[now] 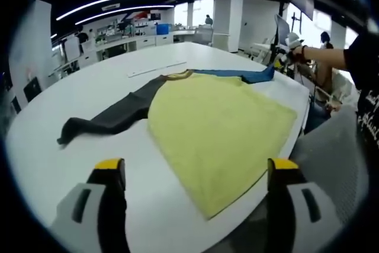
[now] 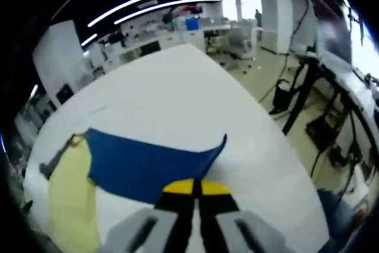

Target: Fold the garment on the visible template until the final outline fits inside the template.

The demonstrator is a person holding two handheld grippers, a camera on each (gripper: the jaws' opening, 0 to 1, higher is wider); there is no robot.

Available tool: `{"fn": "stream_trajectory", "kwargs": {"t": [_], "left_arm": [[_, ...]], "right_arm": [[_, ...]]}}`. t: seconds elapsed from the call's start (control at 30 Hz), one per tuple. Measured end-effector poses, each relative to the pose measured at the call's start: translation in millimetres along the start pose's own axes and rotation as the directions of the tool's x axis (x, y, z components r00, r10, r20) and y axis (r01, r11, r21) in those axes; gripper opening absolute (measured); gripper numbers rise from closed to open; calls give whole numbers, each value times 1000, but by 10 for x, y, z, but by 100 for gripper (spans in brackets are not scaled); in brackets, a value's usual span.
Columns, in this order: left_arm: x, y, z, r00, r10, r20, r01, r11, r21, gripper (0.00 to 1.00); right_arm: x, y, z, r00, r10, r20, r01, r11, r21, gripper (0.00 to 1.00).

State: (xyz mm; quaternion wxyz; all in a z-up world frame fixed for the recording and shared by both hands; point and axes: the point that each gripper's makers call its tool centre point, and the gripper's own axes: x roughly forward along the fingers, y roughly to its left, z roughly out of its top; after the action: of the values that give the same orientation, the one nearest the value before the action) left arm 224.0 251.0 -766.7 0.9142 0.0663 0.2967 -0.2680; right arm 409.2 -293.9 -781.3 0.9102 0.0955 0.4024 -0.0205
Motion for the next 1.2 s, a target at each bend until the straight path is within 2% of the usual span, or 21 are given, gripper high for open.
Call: {"fn": "stream_trajectory", "kwargs": {"t": [0.23,0.47,0.63,1.0,1.2], "left_arm": [[-11,-33,-16,1000,-11,7,11,1000,-1,97],[0,-12,-26,999,-30,15,30,1000,1,97],[-10,17,-47,999,-36,16,36,999,-1,96],[-50,-18,2,998,-56,33,57,998,-32,96],[-70,-19,7,998,-53,24,54,998,-23,96]], "right_arm": [[11,243,118,999,34,-1,-34,999,-24,0],[34,719,275,995,96,7,-95,993,-74,0],[104,973,364,989,145,-7,-145,984,-100,0],[152,1530,378,975,217,-37,-220,962,-161,0],[173,1801,374,967,248,-49,-253,950,-184,0]]}}
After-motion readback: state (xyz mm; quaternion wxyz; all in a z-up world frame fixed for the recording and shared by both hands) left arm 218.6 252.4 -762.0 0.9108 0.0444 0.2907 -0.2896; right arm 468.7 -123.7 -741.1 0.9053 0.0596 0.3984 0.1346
